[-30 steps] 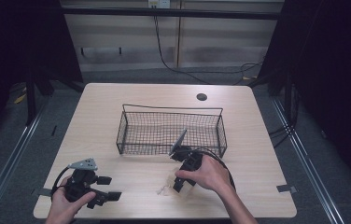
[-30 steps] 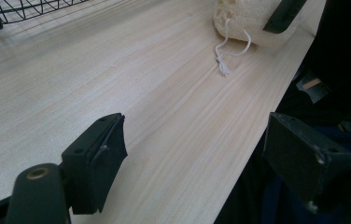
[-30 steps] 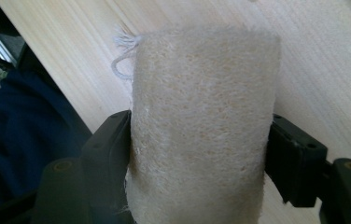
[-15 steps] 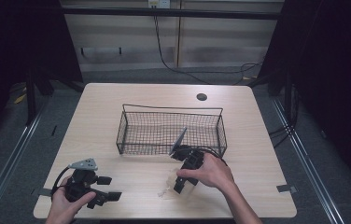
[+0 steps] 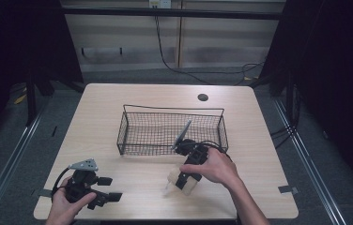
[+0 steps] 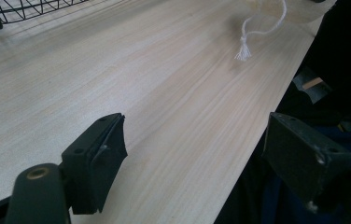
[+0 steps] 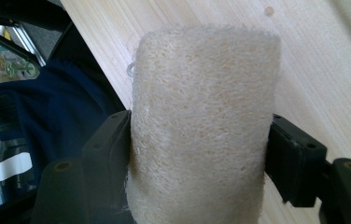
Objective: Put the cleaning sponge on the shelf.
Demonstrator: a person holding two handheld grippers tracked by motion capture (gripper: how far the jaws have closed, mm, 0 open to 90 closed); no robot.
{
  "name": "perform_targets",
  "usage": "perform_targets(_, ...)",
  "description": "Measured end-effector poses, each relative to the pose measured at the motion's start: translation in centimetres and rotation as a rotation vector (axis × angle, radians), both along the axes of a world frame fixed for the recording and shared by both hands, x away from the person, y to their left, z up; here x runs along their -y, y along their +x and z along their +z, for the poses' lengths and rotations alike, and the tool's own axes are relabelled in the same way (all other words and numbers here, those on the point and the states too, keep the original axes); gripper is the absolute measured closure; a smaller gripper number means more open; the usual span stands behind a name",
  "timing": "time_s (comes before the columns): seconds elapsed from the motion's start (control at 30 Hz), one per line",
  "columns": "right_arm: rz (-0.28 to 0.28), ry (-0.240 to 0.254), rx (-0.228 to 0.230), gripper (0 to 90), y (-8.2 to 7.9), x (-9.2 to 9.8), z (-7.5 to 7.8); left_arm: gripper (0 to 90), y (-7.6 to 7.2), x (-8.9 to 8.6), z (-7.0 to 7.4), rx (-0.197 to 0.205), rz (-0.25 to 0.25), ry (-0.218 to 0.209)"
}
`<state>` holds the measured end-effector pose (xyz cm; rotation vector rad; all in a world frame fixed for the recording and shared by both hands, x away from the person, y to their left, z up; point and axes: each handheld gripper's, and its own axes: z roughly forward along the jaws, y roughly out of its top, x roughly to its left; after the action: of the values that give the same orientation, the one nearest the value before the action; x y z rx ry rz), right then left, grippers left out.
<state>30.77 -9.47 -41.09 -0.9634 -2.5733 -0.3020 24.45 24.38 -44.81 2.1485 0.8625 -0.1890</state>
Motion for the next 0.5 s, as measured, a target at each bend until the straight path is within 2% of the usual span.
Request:
perform_targets(0.27,-0.012,-0.004,0.018,29.8,0.1,0.2,1.0,18.9,0.0,-0.1,0.0,-0.003,0.002,-0.011)
perform_targets(0.5,-0.029,0.012,0.033,29.9,0.3,0.7,2.0,17.6,0.0,-0.1,0.0,-0.003,-0.007,-0.015)
